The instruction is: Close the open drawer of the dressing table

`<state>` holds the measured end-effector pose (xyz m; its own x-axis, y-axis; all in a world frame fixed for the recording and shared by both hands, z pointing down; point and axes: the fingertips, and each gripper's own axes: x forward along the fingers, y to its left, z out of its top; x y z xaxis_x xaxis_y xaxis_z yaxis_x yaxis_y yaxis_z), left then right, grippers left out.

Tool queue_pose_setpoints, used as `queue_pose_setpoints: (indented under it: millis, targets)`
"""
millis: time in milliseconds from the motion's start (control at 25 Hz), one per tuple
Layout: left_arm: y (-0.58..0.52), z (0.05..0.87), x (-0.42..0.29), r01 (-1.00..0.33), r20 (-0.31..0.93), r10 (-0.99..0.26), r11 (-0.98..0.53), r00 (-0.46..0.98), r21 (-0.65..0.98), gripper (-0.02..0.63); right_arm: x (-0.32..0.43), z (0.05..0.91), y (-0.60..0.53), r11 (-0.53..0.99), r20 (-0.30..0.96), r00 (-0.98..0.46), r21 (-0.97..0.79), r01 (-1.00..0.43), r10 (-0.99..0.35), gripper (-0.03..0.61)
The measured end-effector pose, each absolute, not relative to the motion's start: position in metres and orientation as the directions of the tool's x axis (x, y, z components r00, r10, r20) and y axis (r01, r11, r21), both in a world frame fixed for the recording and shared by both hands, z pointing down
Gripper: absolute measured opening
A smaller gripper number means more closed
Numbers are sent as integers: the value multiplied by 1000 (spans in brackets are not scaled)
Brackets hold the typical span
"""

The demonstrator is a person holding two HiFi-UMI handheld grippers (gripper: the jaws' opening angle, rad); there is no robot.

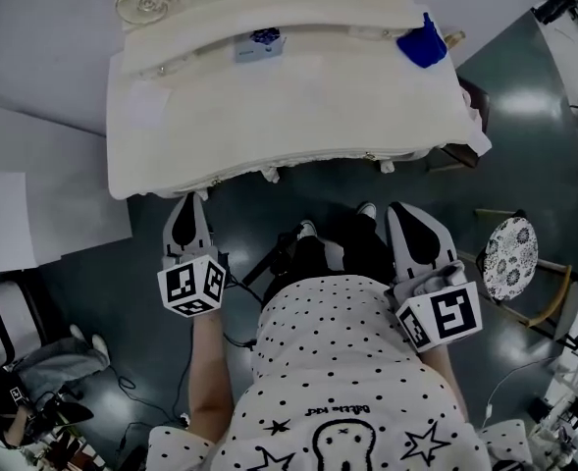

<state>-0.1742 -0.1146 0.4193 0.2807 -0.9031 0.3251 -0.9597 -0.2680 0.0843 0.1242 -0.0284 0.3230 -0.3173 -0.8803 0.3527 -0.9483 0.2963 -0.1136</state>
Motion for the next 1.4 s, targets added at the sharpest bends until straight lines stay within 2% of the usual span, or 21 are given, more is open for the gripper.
queue_pose_setpoints:
  millis: [480, 960, 1400]
  targets:
    - [-71, 303, -168, -958, 133, -949, -278, 285, 65, 11, 116, 305, -29, 309, 285, -333, -126, -943, -899, 9]
    - [-17, 279, -145, -941, 103, -946, -288, 309, 175, 11, 96, 306, -10, 390, 295, -404, -107, -915, -866, 9]
    - [-11, 276, -136, -942, 109, -945, -290, 310, 167, 11, 95, 310, -5, 414, 294, -431, -124, -902, -853, 9]
